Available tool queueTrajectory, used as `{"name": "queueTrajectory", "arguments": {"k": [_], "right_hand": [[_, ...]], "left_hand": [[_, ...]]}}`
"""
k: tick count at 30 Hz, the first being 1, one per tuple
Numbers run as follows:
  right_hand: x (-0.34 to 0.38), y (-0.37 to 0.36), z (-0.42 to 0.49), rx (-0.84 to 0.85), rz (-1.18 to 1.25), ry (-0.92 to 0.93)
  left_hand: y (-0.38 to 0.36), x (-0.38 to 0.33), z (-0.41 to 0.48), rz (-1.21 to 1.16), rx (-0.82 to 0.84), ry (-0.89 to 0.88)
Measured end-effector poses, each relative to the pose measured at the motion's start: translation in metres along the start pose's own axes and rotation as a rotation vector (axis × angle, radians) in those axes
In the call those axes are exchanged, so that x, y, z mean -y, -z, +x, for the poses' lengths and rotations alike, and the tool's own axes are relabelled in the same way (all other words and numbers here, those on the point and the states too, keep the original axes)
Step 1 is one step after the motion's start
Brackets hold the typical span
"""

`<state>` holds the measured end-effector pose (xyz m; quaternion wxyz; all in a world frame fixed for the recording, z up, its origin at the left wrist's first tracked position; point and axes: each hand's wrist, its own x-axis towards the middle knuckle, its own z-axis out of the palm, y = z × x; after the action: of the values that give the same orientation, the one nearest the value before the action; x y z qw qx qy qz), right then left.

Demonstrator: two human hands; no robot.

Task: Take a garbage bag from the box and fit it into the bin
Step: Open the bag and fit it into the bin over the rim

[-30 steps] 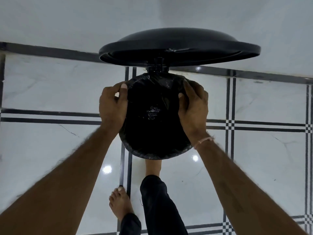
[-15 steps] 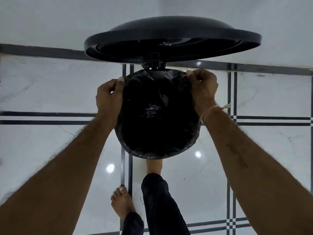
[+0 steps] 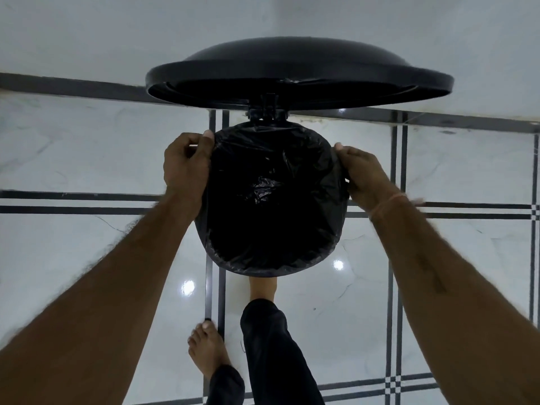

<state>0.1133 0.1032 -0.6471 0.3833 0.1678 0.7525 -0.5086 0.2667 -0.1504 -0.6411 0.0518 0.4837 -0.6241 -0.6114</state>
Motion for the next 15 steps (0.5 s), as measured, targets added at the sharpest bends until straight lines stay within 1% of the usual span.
{"name": "queueTrajectory", "arguments": {"k": [2, 4, 6, 8, 10, 11, 13, 14, 15], "right_hand": [[-0.014, 0.009, -0.014, 0.054, 0.016, -0.002], [-0.029, 0.015, -0.024, 0.084, 0.056, -0.032], [-0.033, 0.015, -0.028, 0.065, 0.181, -0.084], [-0.030, 0.013, -0.024, 0.056, 0.255, -0.126], [-0.022, 0.008, -0.019, 0.095, 0.262, -0.165], [-0.020, 0.005, -0.016, 0.091, 0.245, -0.174], [-0.022, 0.002, -0.013, 0.038, 0.166, -0.170], [-0.025, 0.001, -0.014, 0.022, 0.120, -0.173], [-0.029, 0.002, -0.016, 0.009, 0.086, -0.168]], "left_hand": [[0.003, 0.002, -0.001, -0.007, -0.025, 0.012], [0.007, 0.006, -0.004, -0.002, 0.003, 0.007], [0.014, 0.010, -0.006, 0.003, 0.049, -0.028], [0.019, 0.011, -0.005, -0.018, 0.066, -0.003], [0.020, 0.010, 0.002, -0.060, 0.081, 0.119], [0.022, 0.008, 0.006, -0.082, 0.095, 0.211], [0.024, 0.006, 0.012, -0.143, 0.143, 0.436], [0.026, 0.006, 0.014, -0.159, 0.172, 0.520], [0.027, 0.007, 0.014, -0.160, 0.199, 0.560]]}}
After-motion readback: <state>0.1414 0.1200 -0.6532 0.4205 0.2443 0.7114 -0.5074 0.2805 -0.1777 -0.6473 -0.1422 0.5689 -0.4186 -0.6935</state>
